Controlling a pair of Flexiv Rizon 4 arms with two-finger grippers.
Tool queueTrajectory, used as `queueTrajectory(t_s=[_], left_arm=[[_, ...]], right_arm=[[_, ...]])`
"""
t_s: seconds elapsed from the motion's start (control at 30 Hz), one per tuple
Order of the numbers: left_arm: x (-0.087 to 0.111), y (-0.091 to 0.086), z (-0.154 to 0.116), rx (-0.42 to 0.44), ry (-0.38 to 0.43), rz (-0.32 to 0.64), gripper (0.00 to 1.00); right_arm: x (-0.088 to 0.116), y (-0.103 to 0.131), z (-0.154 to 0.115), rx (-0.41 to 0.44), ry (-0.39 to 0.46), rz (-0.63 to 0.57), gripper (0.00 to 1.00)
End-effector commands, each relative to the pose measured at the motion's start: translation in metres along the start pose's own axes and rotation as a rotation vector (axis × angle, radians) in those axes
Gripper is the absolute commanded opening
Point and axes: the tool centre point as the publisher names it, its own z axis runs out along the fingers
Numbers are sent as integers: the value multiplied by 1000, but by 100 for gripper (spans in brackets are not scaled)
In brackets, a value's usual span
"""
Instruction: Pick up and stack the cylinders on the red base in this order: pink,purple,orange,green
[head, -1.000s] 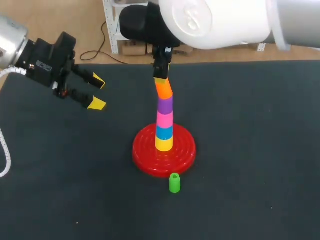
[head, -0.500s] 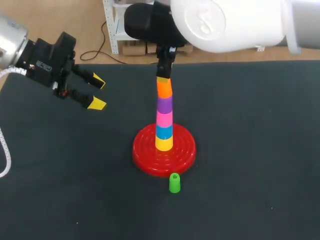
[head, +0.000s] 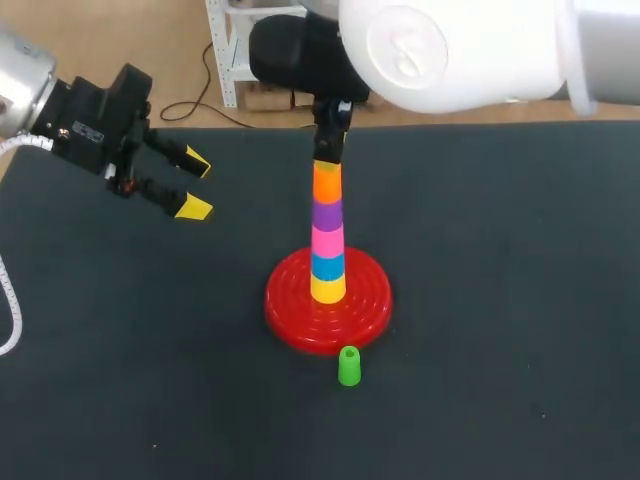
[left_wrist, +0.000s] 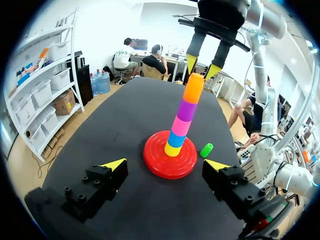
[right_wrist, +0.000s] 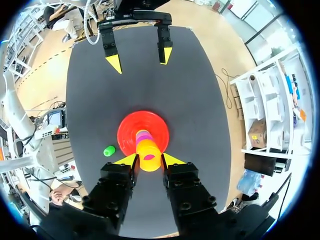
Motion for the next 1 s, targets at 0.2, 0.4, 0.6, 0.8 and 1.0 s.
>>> queueTrajectory(t_s=[0.2,0.4,0.6,0.8,1.0], left_arm=[[1,0,0,-1,-3,2,100],[1,0,0,-1,-3,2,100],[1,0,0,-1,-3,2,100],[1,0,0,-1,-3,2,100],[1,0,0,-1,-3,2,100]], right_arm=[[4,1,12,5,20,-4,0],[4,3,-14,54,-14,-16,100],[7,11,-45,95,-54,-38,100],[16,36,-52,117,-31,-86,100],[27,61,-26,95,38,-127,100]])
